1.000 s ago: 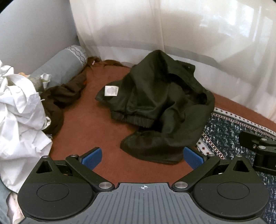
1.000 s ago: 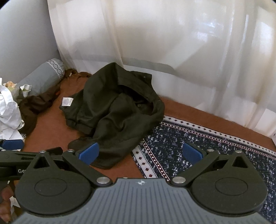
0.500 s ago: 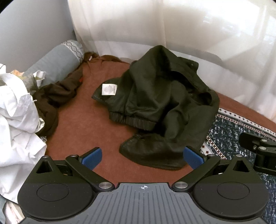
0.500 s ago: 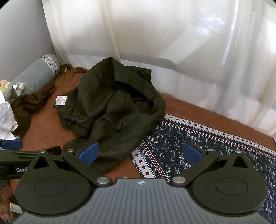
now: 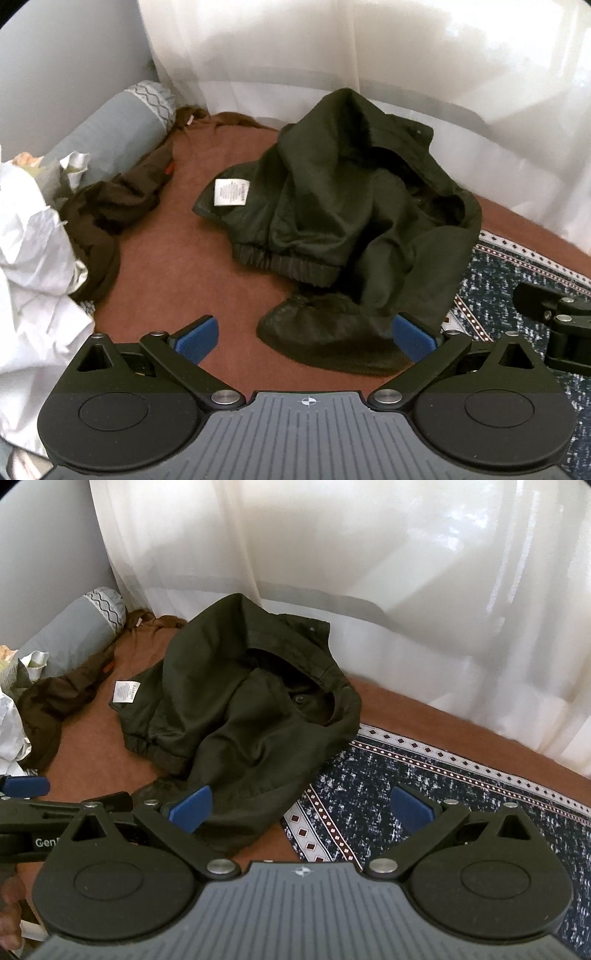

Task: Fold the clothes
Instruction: 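Grasp the jacket with the left gripper while the right gripper grasps another part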

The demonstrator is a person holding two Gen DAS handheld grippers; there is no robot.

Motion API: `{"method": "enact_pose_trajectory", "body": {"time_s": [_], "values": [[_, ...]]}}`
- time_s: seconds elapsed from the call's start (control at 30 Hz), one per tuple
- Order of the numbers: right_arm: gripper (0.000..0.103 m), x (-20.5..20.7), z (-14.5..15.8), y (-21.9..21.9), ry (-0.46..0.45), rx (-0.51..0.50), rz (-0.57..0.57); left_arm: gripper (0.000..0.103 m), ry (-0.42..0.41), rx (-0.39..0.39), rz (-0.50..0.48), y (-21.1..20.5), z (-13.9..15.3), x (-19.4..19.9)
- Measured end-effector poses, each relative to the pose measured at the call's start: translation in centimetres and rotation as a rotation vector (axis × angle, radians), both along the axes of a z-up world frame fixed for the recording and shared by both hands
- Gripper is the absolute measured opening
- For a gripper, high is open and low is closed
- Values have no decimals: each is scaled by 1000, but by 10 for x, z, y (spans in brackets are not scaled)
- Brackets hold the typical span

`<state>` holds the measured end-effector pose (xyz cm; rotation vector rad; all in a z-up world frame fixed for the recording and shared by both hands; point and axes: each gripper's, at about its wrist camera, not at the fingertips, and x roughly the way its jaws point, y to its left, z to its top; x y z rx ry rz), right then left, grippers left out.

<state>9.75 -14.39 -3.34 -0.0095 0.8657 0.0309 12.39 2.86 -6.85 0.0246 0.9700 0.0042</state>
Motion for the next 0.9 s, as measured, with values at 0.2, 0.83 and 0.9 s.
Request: {"method": "enact_pose_trajectory", "body": {"time_s": [0.2,0.83,0.9], "values": [[103,45,-19,-4,-30,-41,3,103,13,7,5,3,-19,47],[87,181,-152,-52,39,74,-152,87,54,-144,-4,4,-134,174],[78,184,-161,-52,57,110,-134,78,33,-142,-28,5,-136,171]]}}
